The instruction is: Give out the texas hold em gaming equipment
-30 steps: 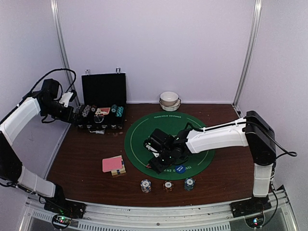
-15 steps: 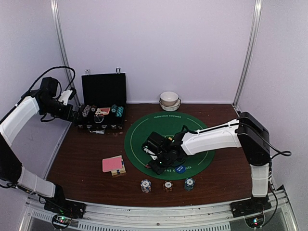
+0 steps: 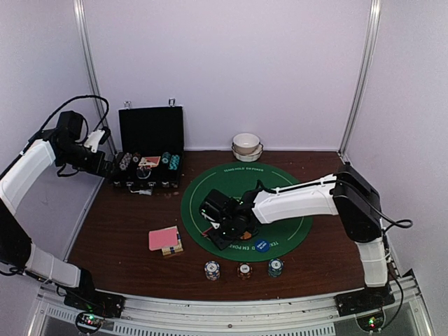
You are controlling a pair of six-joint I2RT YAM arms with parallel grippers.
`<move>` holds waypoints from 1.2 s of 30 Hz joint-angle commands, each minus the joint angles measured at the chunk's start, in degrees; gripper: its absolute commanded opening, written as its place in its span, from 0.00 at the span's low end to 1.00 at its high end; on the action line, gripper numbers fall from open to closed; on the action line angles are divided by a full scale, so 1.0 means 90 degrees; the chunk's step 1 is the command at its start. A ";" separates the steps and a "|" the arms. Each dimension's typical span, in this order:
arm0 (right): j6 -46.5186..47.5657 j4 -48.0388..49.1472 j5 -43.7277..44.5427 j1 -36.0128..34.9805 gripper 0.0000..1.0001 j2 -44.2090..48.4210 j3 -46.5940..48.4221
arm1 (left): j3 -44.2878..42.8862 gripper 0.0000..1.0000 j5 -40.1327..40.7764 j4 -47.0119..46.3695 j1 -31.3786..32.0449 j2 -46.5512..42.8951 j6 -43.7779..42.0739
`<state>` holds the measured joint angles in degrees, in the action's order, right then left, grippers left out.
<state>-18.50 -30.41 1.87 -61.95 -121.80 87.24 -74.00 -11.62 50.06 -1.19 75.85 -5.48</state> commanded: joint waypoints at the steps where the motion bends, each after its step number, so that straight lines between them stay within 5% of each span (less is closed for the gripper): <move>1: -0.0140 0.0091 0.0424 0.0126 0.11 -0.0423 0.0536 | -0.0245 0.98 -0.0182 0.0119 -0.0048 -0.0169 -0.0151; 27: 0.0195 -0.0618 0.0133 0.0746 0.08 -0.2534 0.3900 | -0.0313 0.97 -0.0639 0.0483 -0.0047 -0.0074 -0.0485; 31: 0.0252 -0.0693 0.0134 0.0750 0.19 -0.2543 0.4085 | -0.0304 0.98 -0.0644 0.0512 -0.0045 -0.0066 -0.0504; 36: 0.0275 -0.0613 0.0402 0.0751 0.53 -0.1778 0.3554 | -0.0316 0.98 -0.0634 0.0556 -0.0050 -0.0079 -0.0543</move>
<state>-15.97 -36.56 3.29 -55.48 -143.35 122.23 -74.85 -16.58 54.85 -1.19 75.33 -9.19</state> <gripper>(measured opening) 0.436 0.976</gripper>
